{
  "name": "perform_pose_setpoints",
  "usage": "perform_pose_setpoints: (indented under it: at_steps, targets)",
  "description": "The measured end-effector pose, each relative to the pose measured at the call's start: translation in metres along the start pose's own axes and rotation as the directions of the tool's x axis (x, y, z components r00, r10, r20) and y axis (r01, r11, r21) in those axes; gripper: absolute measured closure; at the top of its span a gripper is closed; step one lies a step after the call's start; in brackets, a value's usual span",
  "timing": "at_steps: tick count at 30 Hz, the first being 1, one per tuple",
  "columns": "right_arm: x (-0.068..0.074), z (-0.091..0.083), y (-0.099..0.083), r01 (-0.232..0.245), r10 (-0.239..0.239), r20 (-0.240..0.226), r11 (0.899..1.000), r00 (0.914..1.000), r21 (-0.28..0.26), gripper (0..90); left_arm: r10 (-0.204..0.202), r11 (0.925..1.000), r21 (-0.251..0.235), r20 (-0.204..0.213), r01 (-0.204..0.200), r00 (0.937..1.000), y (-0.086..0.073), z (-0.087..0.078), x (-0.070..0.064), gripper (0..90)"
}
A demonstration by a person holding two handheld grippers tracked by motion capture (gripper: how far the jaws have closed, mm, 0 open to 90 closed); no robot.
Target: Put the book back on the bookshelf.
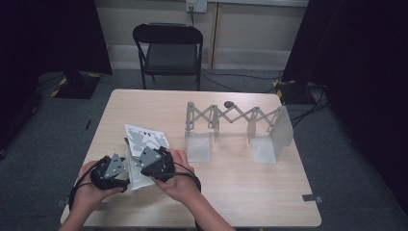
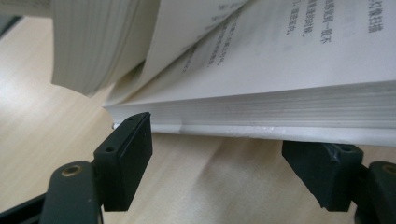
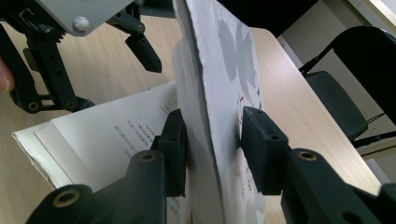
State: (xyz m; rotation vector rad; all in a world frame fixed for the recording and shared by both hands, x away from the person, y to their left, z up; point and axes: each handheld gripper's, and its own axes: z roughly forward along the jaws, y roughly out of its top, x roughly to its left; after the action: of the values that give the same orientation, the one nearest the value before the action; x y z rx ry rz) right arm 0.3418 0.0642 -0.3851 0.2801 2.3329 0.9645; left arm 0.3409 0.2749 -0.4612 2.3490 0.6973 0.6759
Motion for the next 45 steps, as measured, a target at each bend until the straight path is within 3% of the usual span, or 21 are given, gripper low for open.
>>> perform_pose_setpoints:
  at_steps: [9,10,13,16,21,22,25,28,31,35,45]
  targets:
    - [0.001,-0.001,-0.001,-0.008,0.008,0.003,1.000,1.0000,-0.005,63.0,-0.039,0.9990,-0.019,0.039,0.040,0.9985,-0.009,0.009,-0.001,22.1]
    - [0.001,-0.001,-0.001,-0.010,0.010,0.002,1.000,0.9999,-0.004,63.0,-0.069,0.9970,-0.031,0.042,0.070,0.9967,-0.012,0.012,0.000,22.1]
    - [-0.001,-0.003,-0.002,-0.025,0.025,0.000,1.000,0.9997,-0.009,63.3,-0.084,0.9957,-0.035,0.052,0.085,0.9951,-0.014,0.015,0.001,15.9]
    - [-0.002,-0.003,-0.002,-0.030,0.030,-0.001,0.999,0.9995,-0.011,63.6,-0.134,0.9893,-0.048,0.081,0.138,0.9877,-0.018,0.022,0.001,16.7]
    - [0.000,-0.003,0.001,-0.007,0.007,-0.001,1.000,1.0000,-0.001,63.7,-0.154,0.9849,-0.068,0.076,0.159,0.9851,-0.018,0.024,0.000,17.5]
    - [0.001,-0.002,0.001,-0.007,0.007,0.001,1.000,1.0000,-0.002,63.6,-0.118,0.9886,-0.088,0.049,0.122,0.9917,-0.015,0.018,0.000,21.2]
    - [0.000,-0.002,0.002,-0.013,0.013,0.002,1.000,0.9999,-0.011,63.5,-0.099,0.9884,-0.113,0.027,0.102,0.9947,-0.012,0.013,-0.001,24.8]
    - [-0.001,-0.002,0.004,0.000,0.000,-0.002,1.000,1.0000,-0.006,63.4,-0.048,0.9926,-0.111,0.001,0.048,0.9989,-0.007,0.008,-0.001,26.2]
    - [-0.002,-0.002,0.005,0.001,-0.001,-0.007,1.000,1.0000,-0.001,63.4,0.003,0.9911,-0.133,-0.034,-0.007,0.9994,-0.003,0.004,-0.002,30.1]
    - [-0.003,-0.001,0.006,-0.001,0.001,-0.010,1.000,1.0000,-0.003,63.1,0.010,0.9925,-0.121,-0.022,-0.013,0.9997,-0.001,0.003,-0.001,32.2]
    - [0.001,0.001,0.008,0.022,-0.022,-0.031,1.000,0.9993,-0.002,61.2,0.042,0.9938,-0.100,-0.050,-0.047,0.9979,0.002,-0.005,-0.003,43.6]
